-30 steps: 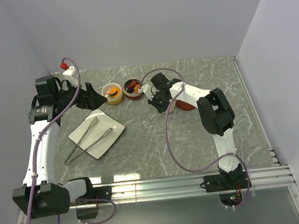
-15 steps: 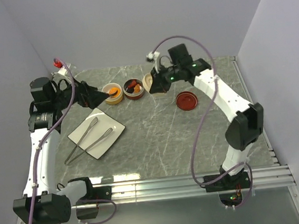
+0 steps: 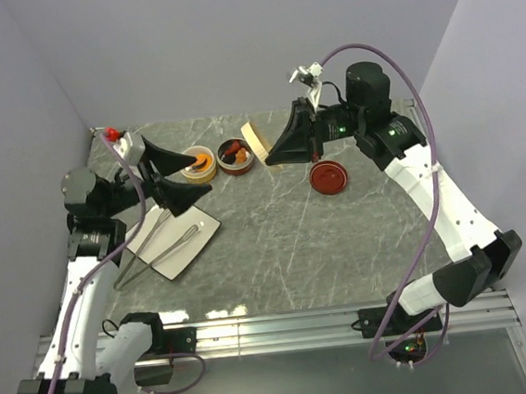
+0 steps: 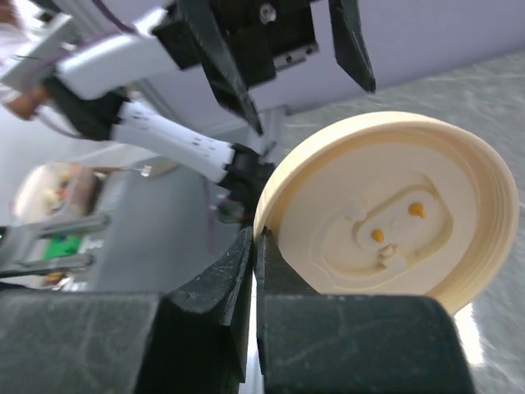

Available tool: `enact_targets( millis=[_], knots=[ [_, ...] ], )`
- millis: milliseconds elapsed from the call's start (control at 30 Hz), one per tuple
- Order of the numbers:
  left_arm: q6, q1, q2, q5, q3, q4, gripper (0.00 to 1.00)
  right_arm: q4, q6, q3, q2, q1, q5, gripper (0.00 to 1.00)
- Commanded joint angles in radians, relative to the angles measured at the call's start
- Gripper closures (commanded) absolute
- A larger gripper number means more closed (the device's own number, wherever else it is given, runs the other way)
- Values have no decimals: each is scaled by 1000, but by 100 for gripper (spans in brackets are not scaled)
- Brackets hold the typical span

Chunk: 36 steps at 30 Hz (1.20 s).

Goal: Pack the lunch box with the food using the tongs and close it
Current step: Pass the lid of the lunch box from the right arm to the left

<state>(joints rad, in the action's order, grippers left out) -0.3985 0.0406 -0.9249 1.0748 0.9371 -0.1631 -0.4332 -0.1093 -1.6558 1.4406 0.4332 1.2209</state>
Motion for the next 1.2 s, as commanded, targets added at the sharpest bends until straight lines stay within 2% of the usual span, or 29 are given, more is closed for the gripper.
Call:
enact_targets(
  millis=[0,33,133,233,300,367,400,533,667,800,900,1000,1167],
  knots=[
    [116,108,41,10,3,-132,4,353,-330,85,-45,-5,159,100],
    [137,129,49,2,3,-133,3,495,-455,106,-58,-5,170,100],
    [162,180,58,-19,2,-177,3,683,-625,160,-72,-5,198,100],
    [240,228,63,-47,15,-156,2,746,-700,169,-68,-4,213,100],
    [375,287,66,-157,57,-74,3,760,-708,180,-71,-7,204,100],
    [388,324,69,-295,69,-26,5,760,-711,186,-82,-5,183,100],
    [376,362,84,-438,60,-35,6,775,-725,197,-85,-5,155,100],
    [377,467,104,-626,22,-59,8,854,-826,208,-75,-7,83,100],
    [357,551,60,-729,61,-29,12,850,-855,234,-66,-7,11,100],
    [339,619,14,-805,83,-16,13,918,-925,264,-68,-11,-29,100],
    [351,650,-15,-837,109,-27,13,895,-909,272,-72,-10,-37,100],
    [359,679,-38,-860,132,-26,14,945,-949,286,-80,-10,-37,100],
    [340,686,-60,-909,140,-27,14,961,-960,306,-88,-10,-41,100]
  ],
)
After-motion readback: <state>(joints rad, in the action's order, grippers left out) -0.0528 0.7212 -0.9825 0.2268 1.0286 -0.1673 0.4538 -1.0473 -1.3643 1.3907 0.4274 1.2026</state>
